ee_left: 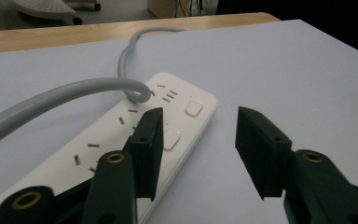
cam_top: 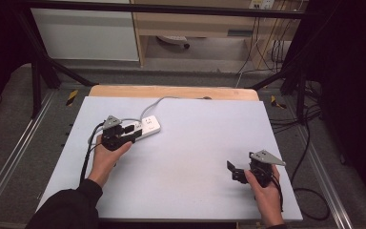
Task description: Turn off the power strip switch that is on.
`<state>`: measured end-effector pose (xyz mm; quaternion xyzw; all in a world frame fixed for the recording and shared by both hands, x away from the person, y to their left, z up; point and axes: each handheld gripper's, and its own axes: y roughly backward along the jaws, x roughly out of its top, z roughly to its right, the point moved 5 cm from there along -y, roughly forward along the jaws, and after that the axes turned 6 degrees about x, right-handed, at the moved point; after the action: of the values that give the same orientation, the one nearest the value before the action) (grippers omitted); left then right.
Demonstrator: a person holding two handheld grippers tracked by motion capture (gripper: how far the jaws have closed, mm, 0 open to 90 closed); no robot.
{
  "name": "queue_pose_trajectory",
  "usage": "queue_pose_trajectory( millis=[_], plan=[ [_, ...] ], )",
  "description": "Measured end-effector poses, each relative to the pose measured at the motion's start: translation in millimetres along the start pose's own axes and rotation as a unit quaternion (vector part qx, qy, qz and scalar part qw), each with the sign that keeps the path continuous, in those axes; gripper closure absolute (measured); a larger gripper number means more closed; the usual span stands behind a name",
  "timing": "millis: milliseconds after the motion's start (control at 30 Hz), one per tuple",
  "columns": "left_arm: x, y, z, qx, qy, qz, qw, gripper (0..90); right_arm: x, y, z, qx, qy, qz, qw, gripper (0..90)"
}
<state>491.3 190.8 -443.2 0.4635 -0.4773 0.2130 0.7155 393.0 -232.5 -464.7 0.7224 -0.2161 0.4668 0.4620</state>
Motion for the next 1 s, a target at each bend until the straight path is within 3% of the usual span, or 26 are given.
queue_pose_trajectory(
  millis=[267,667,1000],
  plan=[
    [3.0,4.2,10.2,-0.023,-0.004,0.006,0.9997,38.2,0.0,0.1,-0.3,0.001,-0.001,0.000,1.0000,3.4],
    [11.9,17.8,21.8,-0.027,-0.012,0.024,0.9993,17.5,0.0,0.1,-0.2,0.000,-0.001,0.000,1.0000,3.3],
    [16.7,38.5,27.8,-0.040,-0.018,0.021,0.9988,12.1,0.2,-0.4,-0.4,0.001,-0.001,0.000,1.0000,3.3]
  ],
)
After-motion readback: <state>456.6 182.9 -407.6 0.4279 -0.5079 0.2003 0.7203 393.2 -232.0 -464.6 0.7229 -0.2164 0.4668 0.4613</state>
